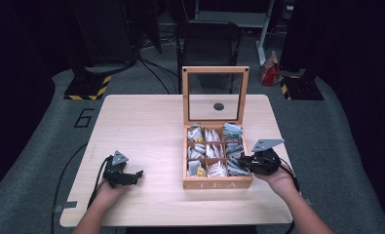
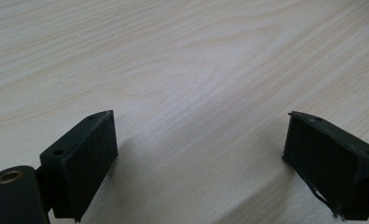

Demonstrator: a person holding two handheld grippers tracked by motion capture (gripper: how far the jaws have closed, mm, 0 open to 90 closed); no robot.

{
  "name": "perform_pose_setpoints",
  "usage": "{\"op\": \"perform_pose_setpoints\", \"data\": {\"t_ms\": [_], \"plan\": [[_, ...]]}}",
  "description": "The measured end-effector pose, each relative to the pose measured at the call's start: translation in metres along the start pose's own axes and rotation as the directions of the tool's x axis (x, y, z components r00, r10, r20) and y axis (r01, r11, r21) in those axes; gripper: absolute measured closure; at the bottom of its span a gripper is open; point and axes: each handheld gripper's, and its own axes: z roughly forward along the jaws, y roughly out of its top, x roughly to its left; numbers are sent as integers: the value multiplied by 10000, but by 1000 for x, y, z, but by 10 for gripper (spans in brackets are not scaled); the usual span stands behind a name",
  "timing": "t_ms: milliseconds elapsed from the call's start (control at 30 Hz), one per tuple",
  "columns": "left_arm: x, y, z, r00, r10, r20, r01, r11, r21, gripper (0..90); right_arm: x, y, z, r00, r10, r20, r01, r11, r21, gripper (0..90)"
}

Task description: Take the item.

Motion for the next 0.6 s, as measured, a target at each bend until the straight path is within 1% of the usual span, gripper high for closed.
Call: {"op": "perform_pose_setpoints", "data": {"t_ms": [133,333,400,467,500,600], "plan": [[0,0,0,10000,-19,-5,19,10000,-15,94,-1,-2,4,9999,128,-9,-128,9999,33,772],[0,0,0,10000,-15,-3,15,10000,-16,94,-2,-2,6,9999,91,-124,-89,9999,143,784],[0,0,0,10000,1,-1,-1,10000,0,94,-2,-2,7,10000,25,-80,-24,9999,140,784],[0,0,0,10000,-2,-1,2,10000,-3,94,-2,-2,9,9999,91,-52,-91,9999,129,784],[0,0,0,10000,-7,-2,7,10000,-10,94,-2,-2,9,10000,66,-60,-64,9998,213,784],[0,0,0,10000,-1,-2,1,10000,-3,94,-2,-5,12,9998,98,-164,-94,9996,273,793]]}}
